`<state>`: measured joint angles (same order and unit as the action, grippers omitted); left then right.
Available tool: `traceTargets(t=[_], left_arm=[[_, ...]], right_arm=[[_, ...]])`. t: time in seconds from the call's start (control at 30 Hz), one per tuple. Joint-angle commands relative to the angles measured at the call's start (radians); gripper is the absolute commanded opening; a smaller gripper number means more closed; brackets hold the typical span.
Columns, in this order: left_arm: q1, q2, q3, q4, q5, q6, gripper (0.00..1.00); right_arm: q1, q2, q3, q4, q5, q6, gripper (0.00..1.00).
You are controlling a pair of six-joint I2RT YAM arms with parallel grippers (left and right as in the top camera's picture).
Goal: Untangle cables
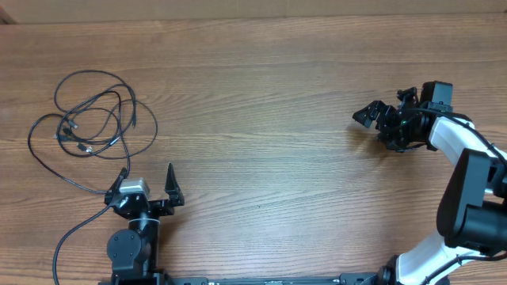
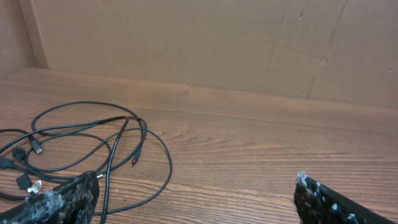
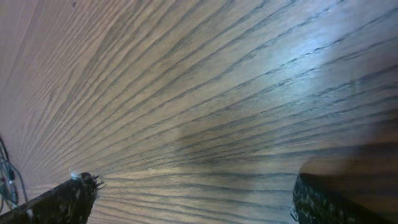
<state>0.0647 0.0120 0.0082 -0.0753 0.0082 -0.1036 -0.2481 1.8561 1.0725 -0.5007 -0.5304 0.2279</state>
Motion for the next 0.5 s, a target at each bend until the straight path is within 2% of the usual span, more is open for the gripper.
traceTargets(t=[0.0, 0.47], left_arm=[[-0.006, -0.009, -0.004, 0.004, 0.011, 0.014, 0.99], [-0.006, -0.009, -0.004, 0.004, 0.01, 0.014, 1.0]], right_arm=[[0.0, -0.099, -0.013, 0.003, 0.019, -0.004, 1.0], [0.007, -0.456, -0.013, 0.002, 0.019, -0.003, 1.0]])
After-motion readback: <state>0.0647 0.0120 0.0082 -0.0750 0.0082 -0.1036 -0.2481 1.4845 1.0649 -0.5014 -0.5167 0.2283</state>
